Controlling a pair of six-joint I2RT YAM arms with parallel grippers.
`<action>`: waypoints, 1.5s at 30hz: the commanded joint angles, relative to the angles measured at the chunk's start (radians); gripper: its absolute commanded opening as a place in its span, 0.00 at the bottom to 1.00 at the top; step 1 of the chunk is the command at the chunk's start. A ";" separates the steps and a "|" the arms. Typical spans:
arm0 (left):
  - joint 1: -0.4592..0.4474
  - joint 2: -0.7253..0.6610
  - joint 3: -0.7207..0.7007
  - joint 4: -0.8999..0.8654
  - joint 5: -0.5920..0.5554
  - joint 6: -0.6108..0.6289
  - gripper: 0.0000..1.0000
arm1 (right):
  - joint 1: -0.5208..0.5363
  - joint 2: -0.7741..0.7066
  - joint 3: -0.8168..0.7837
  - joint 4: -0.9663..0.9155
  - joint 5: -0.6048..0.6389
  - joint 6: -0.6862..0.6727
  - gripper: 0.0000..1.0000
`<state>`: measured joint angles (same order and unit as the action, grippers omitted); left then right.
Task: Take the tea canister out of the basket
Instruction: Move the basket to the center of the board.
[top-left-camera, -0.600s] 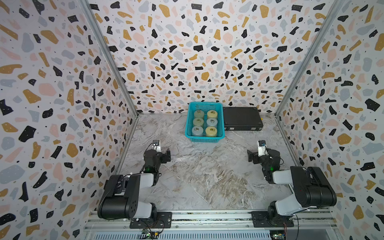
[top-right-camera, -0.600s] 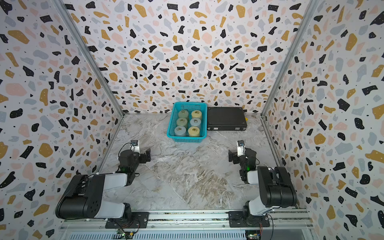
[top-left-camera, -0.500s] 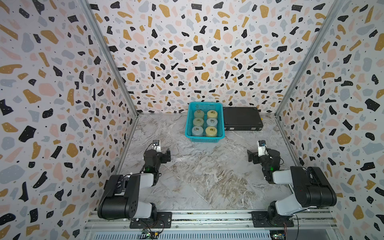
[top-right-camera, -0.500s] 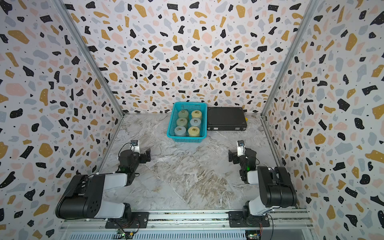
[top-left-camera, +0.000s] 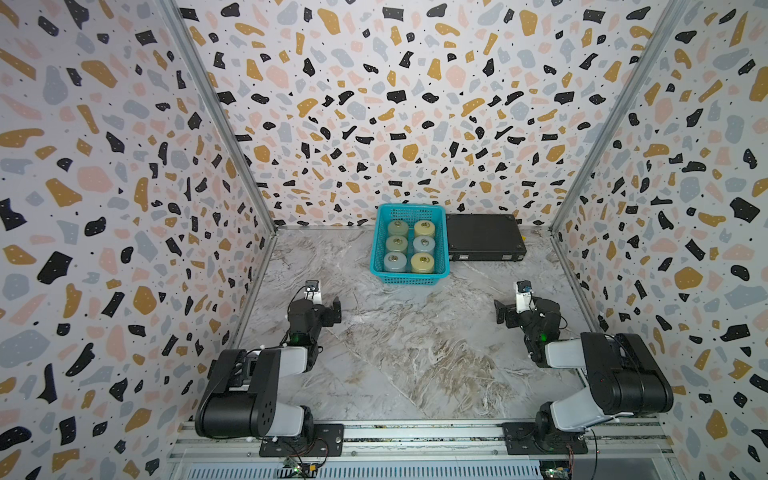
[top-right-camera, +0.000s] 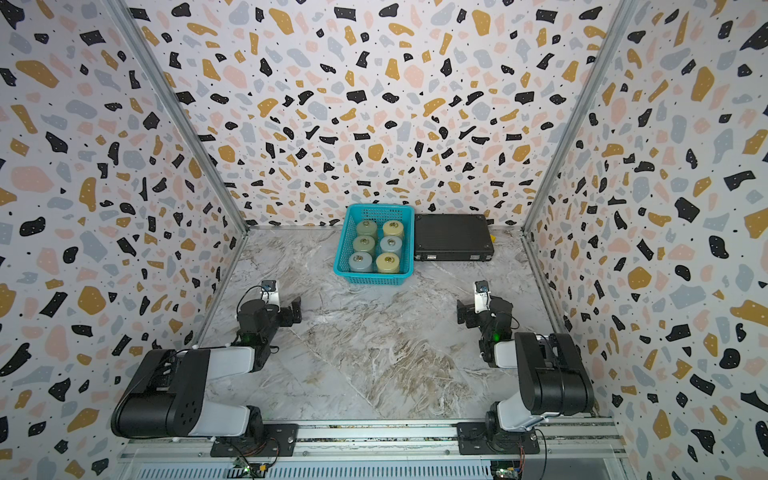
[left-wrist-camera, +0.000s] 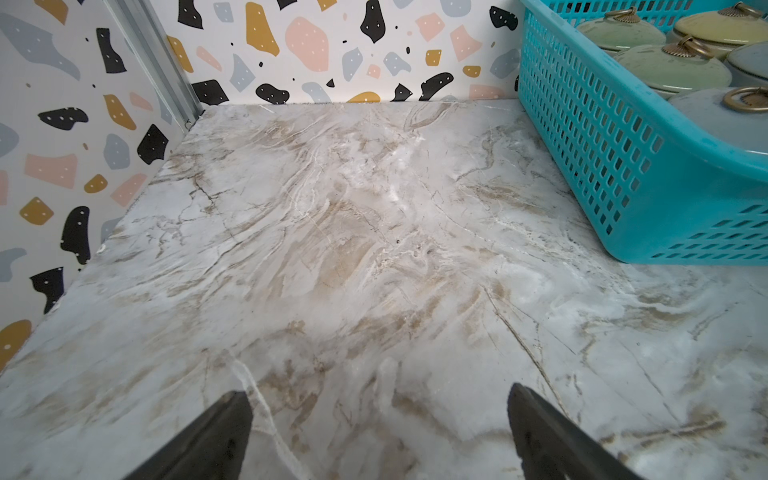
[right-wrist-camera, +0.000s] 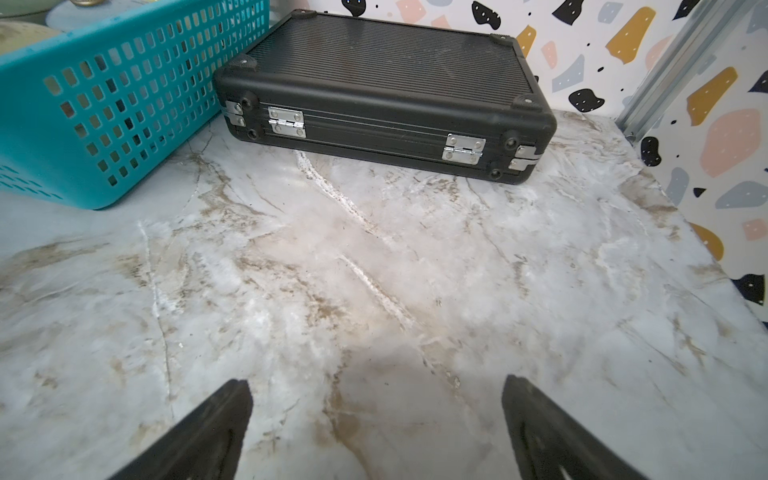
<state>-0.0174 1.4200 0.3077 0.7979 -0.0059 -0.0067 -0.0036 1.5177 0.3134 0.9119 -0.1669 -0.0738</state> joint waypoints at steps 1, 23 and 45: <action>-0.005 0.004 0.020 0.037 -0.005 0.009 1.00 | 0.000 -0.008 0.022 -0.005 0.003 0.000 0.99; 0.002 -0.283 0.483 -0.985 -0.340 -0.470 1.00 | 0.001 -0.386 0.258 -0.768 0.361 0.351 0.99; -0.140 0.372 1.334 -1.507 0.167 -0.388 0.86 | 0.105 -0.357 0.563 -1.113 -0.069 0.626 0.99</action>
<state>-0.1356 1.7363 1.5764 -0.6224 0.0994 -0.4198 0.0605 1.1610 0.8253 -0.1490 -0.1619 0.5968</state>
